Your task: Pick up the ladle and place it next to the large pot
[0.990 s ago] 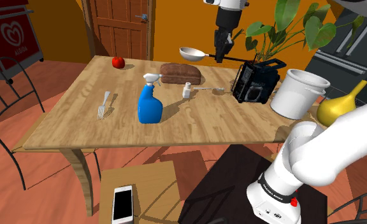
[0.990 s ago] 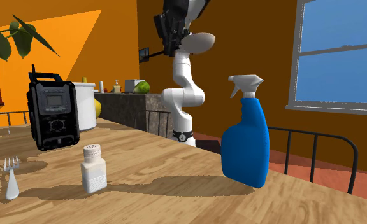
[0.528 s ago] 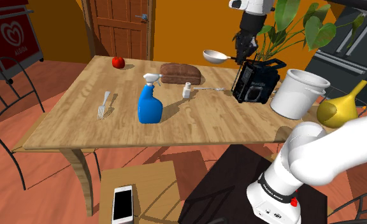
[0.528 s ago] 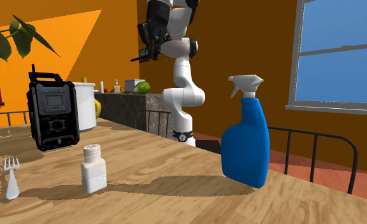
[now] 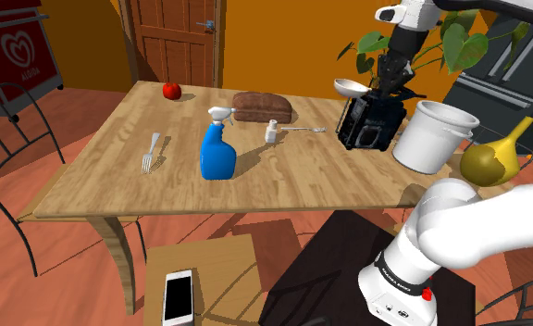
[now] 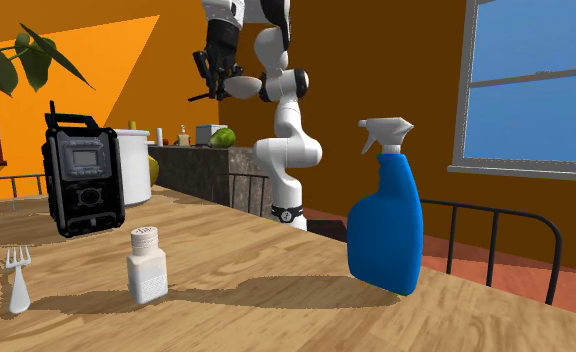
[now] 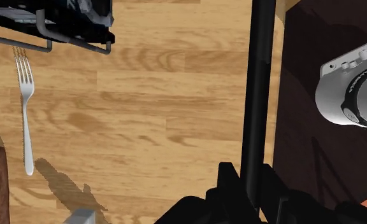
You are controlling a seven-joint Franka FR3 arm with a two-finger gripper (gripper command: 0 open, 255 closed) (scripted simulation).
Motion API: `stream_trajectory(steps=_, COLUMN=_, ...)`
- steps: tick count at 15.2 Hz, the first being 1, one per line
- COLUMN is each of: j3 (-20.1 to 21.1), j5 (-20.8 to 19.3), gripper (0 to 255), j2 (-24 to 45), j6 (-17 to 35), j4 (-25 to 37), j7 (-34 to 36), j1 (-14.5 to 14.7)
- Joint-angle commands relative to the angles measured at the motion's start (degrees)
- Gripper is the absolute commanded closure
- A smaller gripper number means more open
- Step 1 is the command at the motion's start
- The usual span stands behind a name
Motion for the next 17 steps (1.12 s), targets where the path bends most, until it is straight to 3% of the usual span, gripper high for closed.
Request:
stream_trajectory(steps=1, j3=-1.8, j5=-1.54, gripper=255, j2=-1.32, j6=-0.55, j4=-0.12, j7=-2.36, j1=-0.72)
stream_trajectory(steps=13, j3=-13.91, j5=-12.36, gripper=255, j2=-8.56, j6=-3.61, j4=1.5, j7=-17.95, j1=-5.02)
stream_trajectory(steps=17, j3=-15.2, j5=-13.59, gripper=255, j2=-9.97, j6=-2.08, j4=-1.03, j7=-18.33, j1=-5.55)
